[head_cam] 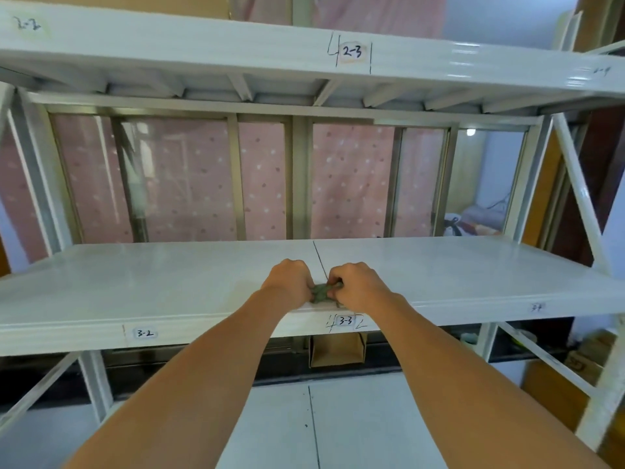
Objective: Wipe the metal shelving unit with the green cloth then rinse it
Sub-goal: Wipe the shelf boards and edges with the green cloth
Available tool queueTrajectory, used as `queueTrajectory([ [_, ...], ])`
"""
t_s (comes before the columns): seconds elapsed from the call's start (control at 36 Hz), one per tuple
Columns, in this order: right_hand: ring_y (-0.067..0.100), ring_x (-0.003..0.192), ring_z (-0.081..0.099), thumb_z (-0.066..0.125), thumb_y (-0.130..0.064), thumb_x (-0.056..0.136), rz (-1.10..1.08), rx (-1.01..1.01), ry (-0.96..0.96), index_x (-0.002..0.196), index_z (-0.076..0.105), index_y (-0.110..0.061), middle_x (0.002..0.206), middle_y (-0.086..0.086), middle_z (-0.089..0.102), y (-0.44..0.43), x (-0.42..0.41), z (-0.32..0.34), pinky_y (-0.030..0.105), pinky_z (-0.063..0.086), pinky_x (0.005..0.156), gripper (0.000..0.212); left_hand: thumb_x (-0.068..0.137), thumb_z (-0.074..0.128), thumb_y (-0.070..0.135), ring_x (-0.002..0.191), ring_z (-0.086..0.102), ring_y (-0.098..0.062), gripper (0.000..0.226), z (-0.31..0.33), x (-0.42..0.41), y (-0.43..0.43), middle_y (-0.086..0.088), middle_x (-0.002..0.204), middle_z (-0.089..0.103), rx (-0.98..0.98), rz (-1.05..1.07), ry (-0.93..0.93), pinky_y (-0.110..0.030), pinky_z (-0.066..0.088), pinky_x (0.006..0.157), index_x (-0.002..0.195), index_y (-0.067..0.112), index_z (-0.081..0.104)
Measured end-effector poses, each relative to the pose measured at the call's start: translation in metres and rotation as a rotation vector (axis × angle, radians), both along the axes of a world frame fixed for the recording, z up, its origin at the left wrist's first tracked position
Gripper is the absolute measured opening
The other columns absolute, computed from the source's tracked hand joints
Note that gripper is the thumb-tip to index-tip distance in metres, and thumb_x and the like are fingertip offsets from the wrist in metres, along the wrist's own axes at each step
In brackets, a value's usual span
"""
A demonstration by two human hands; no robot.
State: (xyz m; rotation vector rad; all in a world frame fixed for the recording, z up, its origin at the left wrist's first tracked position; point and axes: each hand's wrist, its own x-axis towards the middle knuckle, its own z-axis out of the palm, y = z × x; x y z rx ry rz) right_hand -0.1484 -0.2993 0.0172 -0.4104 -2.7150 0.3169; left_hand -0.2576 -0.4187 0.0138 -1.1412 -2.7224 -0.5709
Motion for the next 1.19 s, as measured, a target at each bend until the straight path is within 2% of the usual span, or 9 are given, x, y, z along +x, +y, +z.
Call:
queueTrajectory([
  [0.08, 0.023, 0.095, 0.06, 0.068, -0.023, 0.089, -0.002, 0.015, -0.008, 0.106, 0.072, -0.021, 0.107, 0.004, 0.069, 0.014, -0.004, 0.002, 0.029, 0.045, 0.076, 0.018, 0.084, 0.075, 0.027, 0.08, 0.06, -0.02, 0.017, -0.001, -0.004, 0.015, -0.001, 0.089, 0.07, 0.008, -0.004, 0.001, -0.025, 0.044, 0.063, 0.1, 0.022, 0.08],
  [0.19, 0.025, 0.1, 0.06, 0.067, -0.022, 0.089, 0.001, 0.034, -0.014, 0.108, 0.071, -0.022, 0.11, 0.004, 0.068, 0.042, -0.014, 0.001, 0.032, 0.048, 0.081, 0.019, 0.084, 0.075, 0.029, 0.08, 0.056, -0.02, 0.019, -0.005, -0.01, 0.041, -0.004, 0.093, 0.069, 0.027, 0.016, 0.014, -0.026, 0.042, 0.065, 0.101, 0.021, 0.079],
  [0.39, 0.027, 0.1, 0.061, 0.069, -0.022, 0.087, 0.044, 0.036, -0.022, 0.105, 0.072, -0.023, 0.109, 0.005, 0.069, 0.09, -0.049, 0.002, 0.033, 0.051, 0.084, 0.018, 0.084, 0.073, 0.027, 0.086, 0.063, -0.025, 0.021, -0.003, -0.034, 0.087, -0.006, 0.094, 0.069, 0.021, 0.106, 0.03, -0.031, 0.052, 0.071, 0.101, 0.018, 0.077],
  [0.47, 0.029, 0.1, 0.061, 0.069, -0.023, 0.087, 0.065, 0.043, -0.013, 0.105, 0.071, -0.022, 0.11, 0.007, 0.068, 0.106, -0.072, 0.002, 0.033, 0.051, 0.085, 0.018, 0.085, 0.071, 0.025, 0.083, 0.063, -0.024, 0.018, -0.003, -0.05, 0.104, -0.005, 0.092, 0.07, 0.007, 0.175, 0.046, -0.03, 0.052, 0.071, 0.1, 0.018, 0.078],
  [0.64, 0.029, 0.1, 0.061, 0.07, -0.024, 0.087, 0.127, 0.022, -0.009, 0.106, 0.071, -0.022, 0.112, 0.008, 0.067, 0.143, -0.117, 0.001, 0.032, 0.052, 0.085, 0.02, 0.085, 0.072, 0.029, 0.093, 0.064, -0.026, 0.02, -0.008, -0.086, 0.131, -0.005, 0.101, 0.071, 0.032, 0.253, 0.048, -0.029, 0.051, 0.077, 0.104, 0.023, 0.078],
  [0.75, 0.03, 0.099, 0.062, 0.07, -0.025, 0.086, 0.148, -0.008, -0.011, 0.108, 0.071, -0.021, 0.112, 0.009, 0.066, 0.163, -0.145, 0.003, 0.032, 0.052, 0.085, 0.022, 0.086, 0.07, 0.026, 0.093, 0.064, -0.026, 0.018, -0.004, -0.108, 0.152, -0.006, 0.101, 0.071, 0.017, 0.29, 0.053, -0.031, 0.054, 0.08, 0.101, 0.019, 0.078],
  [0.94, 0.032, 0.097, 0.063, 0.07, -0.028, 0.087, 0.132, -0.029, -0.02, 0.111, 0.071, -0.018, 0.111, 0.012, 0.067, 0.193, -0.193, 0.004, 0.032, 0.05, 0.082, 0.025, 0.09, 0.064, 0.022, 0.097, 0.064, -0.026, 0.024, -0.002, -0.153, 0.185, -0.006, 0.105, 0.071, -0.045, 0.294, 0.1, -0.031, 0.054, 0.087, 0.11, 0.016, 0.076],
  [1.06, 0.032, 0.099, 0.064, 0.071, -0.027, 0.086, 0.12, -0.031, -0.014, 0.11, 0.071, -0.019, 0.113, 0.012, 0.068, 0.206, -0.217, 0.005, 0.033, 0.053, 0.086, 0.026, 0.091, 0.064, 0.026, 0.096, 0.063, -0.027, 0.023, -0.003, -0.18, 0.198, -0.007, 0.105, 0.069, -0.051, 0.27, 0.105, -0.033, 0.054, 0.085, 0.109, 0.018, 0.076],
  [1.19, 0.033, 0.099, 0.063, 0.07, -0.026, 0.086, 0.083, -0.022, -0.012, 0.107, 0.071, -0.02, 0.112, 0.011, 0.067, 0.22, -0.238, 0.005, 0.031, 0.05, 0.081, 0.021, 0.089, 0.066, 0.026, 0.096, 0.063, -0.027, 0.019, -0.001, -0.204, 0.217, -0.007, 0.103, 0.07, -0.036, 0.236, 0.092, -0.036, 0.055, 0.088, 0.102, 0.019, 0.078],
])
